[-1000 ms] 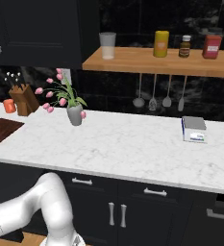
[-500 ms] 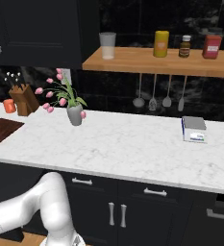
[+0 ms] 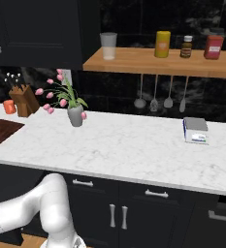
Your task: Place the appropriate cutting tool for cutting the garlic skin on the cutting board.
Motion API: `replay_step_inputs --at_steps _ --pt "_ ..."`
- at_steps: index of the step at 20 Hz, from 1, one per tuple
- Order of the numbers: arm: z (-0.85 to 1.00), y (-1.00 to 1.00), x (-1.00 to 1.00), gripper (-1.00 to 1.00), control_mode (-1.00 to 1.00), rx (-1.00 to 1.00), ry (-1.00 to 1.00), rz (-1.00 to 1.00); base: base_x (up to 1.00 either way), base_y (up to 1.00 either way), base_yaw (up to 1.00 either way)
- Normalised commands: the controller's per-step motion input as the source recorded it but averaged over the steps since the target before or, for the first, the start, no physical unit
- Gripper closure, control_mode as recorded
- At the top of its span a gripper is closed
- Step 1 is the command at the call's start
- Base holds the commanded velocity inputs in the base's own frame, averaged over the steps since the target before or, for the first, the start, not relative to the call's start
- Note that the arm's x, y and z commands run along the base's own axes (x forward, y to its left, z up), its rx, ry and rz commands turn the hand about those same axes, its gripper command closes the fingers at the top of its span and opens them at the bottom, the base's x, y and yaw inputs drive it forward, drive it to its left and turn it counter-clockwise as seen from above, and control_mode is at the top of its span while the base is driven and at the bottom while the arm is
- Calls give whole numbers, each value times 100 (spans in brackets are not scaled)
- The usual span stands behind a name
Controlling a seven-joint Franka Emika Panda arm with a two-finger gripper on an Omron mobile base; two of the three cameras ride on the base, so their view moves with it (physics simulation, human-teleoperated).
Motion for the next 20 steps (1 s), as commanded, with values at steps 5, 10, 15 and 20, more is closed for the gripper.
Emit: replay_step_inputs --at_steps 5,10,15,20 --pt "-35 -24 -16 100 -100 -1 0 -1 0 0 0" --pt "40 -17 -1 100 -100 1 -1 0 0 0 0" --pt "93 -13 -26 100 -100 4 1 0 0 0 0" --pt "99 -29 -65 100 -100 7 0 0 0 0 0"
